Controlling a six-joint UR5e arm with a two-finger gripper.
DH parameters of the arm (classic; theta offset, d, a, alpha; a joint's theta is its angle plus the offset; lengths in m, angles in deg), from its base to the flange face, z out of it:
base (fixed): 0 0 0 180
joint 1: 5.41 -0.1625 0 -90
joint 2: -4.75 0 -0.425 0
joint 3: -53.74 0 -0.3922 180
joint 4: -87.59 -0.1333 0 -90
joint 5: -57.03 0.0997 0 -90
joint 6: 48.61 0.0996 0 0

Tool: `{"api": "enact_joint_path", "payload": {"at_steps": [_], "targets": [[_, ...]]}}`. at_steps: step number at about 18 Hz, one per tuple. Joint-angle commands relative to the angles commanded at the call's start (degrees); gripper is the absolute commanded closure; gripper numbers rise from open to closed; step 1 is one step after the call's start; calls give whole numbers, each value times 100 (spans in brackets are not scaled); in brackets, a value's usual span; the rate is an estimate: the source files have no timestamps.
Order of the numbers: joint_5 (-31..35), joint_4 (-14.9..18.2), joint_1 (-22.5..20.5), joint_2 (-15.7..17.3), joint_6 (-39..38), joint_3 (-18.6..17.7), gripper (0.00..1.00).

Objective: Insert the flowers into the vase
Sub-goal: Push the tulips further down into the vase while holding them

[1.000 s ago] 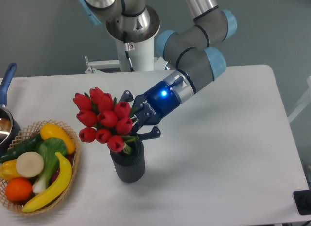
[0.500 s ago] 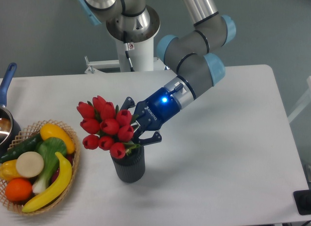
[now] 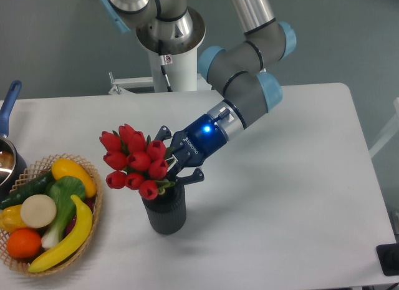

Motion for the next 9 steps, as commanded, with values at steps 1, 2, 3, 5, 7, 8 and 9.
{"api": "enact_joint_path", "payload": {"at_steps": [1,2,3,5,7,8,9], "targets": [[9,0,0,0,0,0,60],[9,0,0,-9,0,0,60],[35,-9,0,-9,0,0,60],[184,0,0,-18,0,0,60],[220,0,-17,-35,9,0,60],[220,-9,-26,-61,17,9,60],[220,-9,-44,-70,18,26,59]]}}
